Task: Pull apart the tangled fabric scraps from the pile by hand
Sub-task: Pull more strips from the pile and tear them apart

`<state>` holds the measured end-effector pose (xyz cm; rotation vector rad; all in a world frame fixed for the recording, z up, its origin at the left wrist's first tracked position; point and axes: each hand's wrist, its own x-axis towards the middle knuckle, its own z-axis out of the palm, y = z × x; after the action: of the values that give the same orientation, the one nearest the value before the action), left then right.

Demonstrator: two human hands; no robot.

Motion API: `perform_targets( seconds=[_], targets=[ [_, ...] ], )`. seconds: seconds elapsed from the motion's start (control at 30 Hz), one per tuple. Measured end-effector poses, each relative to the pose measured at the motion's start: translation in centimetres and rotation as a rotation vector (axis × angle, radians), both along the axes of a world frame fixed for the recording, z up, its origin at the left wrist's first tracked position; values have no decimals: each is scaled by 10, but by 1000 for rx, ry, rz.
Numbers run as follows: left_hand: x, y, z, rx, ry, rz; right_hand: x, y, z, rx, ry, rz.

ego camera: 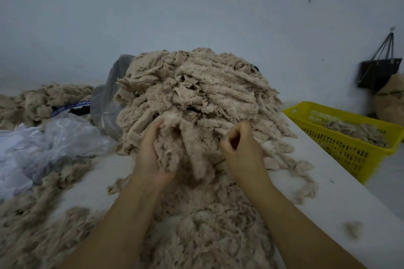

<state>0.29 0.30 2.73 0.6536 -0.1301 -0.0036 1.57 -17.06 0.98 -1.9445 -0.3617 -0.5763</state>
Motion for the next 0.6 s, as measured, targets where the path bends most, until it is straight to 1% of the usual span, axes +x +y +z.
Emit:
perform_targets(
  seconds=[0.07,0.13,0.2,0.27,0.33,0.37,0.4,0.43,0.53,0.57,0.6],
  targets=[
    [-2,4,1,-84,5,-5,-1,-4,0,29,53,53],
    [-1,4,-3,-69,44,-2,-3,-5,-1,46,90,147],
    [-2,0,-2,-56,63,-8,-5,-3,-1,22,106,264],
    [-2,-1,-3,-57,61,-23,-6,5,-4,-75,150,361],
    [-1,0,-3,-65,68,-39,-4,12,-10,-227,161,375],
    [-1,0,-3,-72,69,-49,-2,13,-12,-258,158,364],
    [0,0,-4,-76,59,-62,0,12,-12,-244,167,345],
    [0,0,-3,-79,39,-74,2,9,-11,-151,193,332],
    [2,-4,-4,-56,10,-48,10,0,-4,285,322,361],
    [2,-7,-4,5,11,-23,11,0,-4,388,367,418],
    [1,-10,-4,107,9,-1,12,2,-5,468,412,489]
  ],
)
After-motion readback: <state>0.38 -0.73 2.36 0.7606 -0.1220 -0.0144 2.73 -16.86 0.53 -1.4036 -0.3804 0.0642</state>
